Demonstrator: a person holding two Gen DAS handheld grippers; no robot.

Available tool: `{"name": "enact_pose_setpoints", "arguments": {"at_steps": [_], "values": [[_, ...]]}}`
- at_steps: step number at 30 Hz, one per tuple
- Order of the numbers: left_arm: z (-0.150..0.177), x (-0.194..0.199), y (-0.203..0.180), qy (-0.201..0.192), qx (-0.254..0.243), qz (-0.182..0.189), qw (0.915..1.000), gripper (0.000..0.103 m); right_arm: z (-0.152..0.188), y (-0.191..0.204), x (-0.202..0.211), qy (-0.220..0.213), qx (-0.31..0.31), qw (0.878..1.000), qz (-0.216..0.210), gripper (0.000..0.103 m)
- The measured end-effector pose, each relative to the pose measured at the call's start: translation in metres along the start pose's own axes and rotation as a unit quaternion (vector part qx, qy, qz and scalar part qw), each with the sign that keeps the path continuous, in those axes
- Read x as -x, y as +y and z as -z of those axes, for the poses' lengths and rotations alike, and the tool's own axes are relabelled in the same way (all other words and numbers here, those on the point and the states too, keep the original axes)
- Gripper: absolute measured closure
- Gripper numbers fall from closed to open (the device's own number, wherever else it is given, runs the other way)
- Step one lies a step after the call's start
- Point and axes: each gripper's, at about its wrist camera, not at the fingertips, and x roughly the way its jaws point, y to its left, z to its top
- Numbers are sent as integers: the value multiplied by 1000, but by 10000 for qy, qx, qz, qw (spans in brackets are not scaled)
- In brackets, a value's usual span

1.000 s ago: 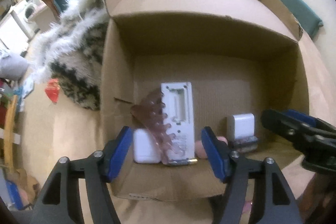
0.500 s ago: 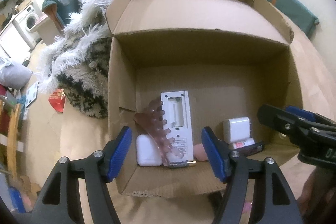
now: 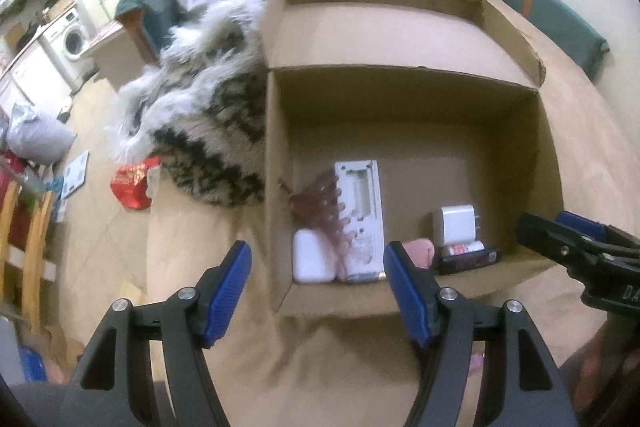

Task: Organize rigid objects
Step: 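Withdraw both open tools from the box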

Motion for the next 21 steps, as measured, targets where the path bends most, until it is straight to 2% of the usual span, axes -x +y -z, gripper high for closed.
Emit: {"name": "enact_pose_setpoints", "arguments": {"at_steps": [5, 13, 18, 21], "values": [[22, 12, 9, 186, 137, 104, 9997, 37, 24, 4, 5, 124, -12, 9999, -116, 0], [59, 9, 22, 467, 419, 72, 9980, 37, 49, 1, 8, 257, 43, 9996, 90, 0], [67, -5, 36, 665, 777, -41, 9947, 37, 59, -16, -6, 555, -122, 9979, 307, 0], [67, -12, 38, 778, 882, -54, 9930, 37, 62, -25, -22, 912, -354, 9951, 148, 0]]}}
